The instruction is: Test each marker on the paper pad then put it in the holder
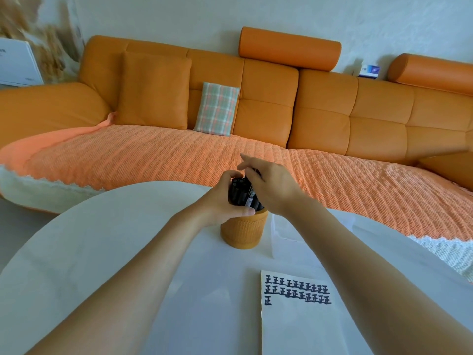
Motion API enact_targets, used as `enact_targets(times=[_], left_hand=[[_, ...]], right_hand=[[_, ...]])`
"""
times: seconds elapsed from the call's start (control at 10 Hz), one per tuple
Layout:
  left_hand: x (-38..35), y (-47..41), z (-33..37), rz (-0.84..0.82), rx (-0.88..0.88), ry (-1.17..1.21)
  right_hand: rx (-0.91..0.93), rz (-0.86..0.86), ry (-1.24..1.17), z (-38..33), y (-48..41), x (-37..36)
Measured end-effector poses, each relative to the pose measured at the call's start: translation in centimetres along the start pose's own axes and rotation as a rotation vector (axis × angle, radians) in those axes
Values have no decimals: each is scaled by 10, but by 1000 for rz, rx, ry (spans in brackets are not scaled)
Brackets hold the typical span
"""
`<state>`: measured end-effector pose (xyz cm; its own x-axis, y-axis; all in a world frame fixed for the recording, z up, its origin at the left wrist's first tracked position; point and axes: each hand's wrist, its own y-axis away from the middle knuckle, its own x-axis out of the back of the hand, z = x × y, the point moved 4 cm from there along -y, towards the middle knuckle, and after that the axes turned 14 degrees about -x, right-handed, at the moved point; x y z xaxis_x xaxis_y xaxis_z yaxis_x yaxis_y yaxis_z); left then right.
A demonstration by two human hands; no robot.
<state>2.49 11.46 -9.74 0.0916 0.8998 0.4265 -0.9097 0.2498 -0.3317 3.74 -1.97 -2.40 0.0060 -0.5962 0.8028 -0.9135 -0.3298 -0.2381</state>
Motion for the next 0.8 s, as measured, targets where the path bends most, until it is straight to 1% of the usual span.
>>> enact_targets(times=[0.1, 0.2, 0.3, 0.4, 0.5, 0.6, 0.7, 0.8], left_hand=[[-1, 0, 2, 12, -11, -6], [-2, 1, 0, 19, -5, 3], [-2, 3, 2, 42, -14, -24], [-3, 6, 7, 134, -44, -152], [-7, 9, 7, 211, -5, -267], [-12, 15, 1, 245, 88, -249], [-15, 17, -1, 269, 116, -240], [-18, 15, 2, 234, 121, -271]], right_hand=[[26, 12, -4, 5, 1, -6], [30, 9, 42, 7, 3, -12], [-18, -43, -13, 6, 6, -6], [-40, -66, -112, 8, 15, -1], [-250, -11, -394, 29, 24, -6], [-522, -137, -474, 50, 38, -22], [-538, -164, -474, 57, 49, -33], [-515, -167, -496, 56, 52, -28]])
